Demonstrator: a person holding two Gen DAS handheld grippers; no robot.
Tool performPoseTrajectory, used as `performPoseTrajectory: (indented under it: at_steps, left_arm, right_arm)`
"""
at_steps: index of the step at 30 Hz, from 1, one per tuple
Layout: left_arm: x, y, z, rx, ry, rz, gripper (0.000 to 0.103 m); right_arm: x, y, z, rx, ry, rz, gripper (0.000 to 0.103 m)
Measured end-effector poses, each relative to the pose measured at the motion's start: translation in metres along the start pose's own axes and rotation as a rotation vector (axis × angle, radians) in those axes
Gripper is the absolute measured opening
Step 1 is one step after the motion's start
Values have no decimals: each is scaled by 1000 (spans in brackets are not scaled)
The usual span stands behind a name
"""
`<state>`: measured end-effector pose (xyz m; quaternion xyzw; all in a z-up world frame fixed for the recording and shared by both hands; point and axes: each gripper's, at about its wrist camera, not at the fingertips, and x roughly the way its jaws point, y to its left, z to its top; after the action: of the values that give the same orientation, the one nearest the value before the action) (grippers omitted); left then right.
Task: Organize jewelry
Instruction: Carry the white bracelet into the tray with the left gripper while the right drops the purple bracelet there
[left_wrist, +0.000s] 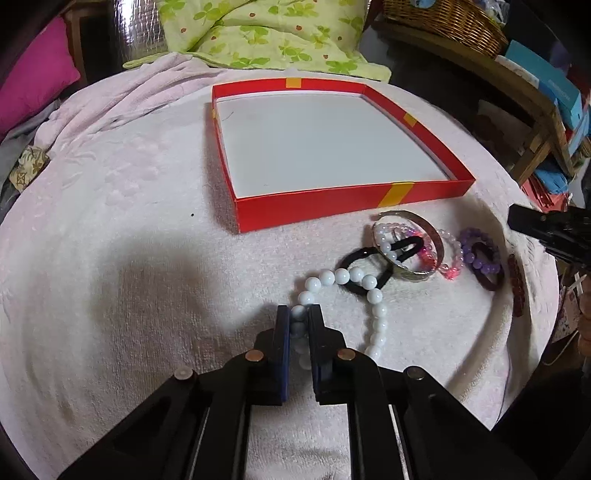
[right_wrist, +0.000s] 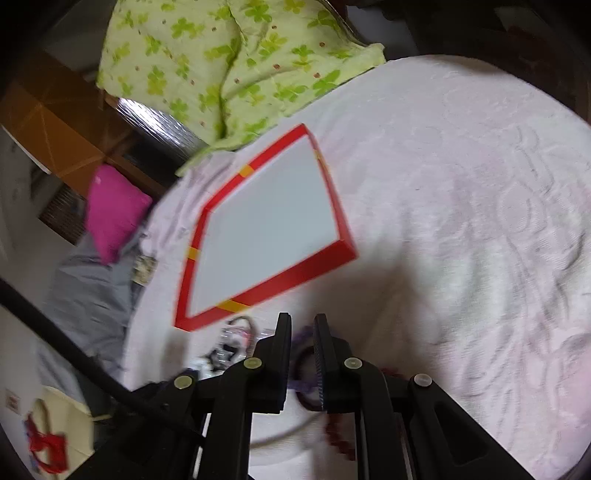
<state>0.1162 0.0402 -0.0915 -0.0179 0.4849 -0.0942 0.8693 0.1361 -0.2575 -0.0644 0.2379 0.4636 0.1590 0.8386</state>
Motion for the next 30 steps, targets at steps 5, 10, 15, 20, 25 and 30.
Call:
performPoseTrajectory:
  at_steps: [5, 10, 15, 20, 25, 30]
  left_arm:
    - [-14, -3, -5, 0, -28, -24, 10]
    - [-23, -3, -7, -3, -47, -39, 10]
    - [-34, -2, -6, 0, -77, -55, 10]
    - [-58, -4, 2, 11, -155, -93, 10]
    - [-71, -7, 18, 19, -216, -111, 10]
    - [-81, -1, 44, 7, -305, -129, 10]
  right_arm:
    - [19, -3, 1, 20, 87, -44, 58]
    - [44, 8, -8, -80, 143, -140, 33]
    - [39, 22, -11, -161, 79, -186, 10]
    - [20, 41, -8, -214, -29, -109, 10]
    - [8, 61, -2, -244, -134, -53, 10]
    - [19, 73, 17, -222, -174, -36, 10]
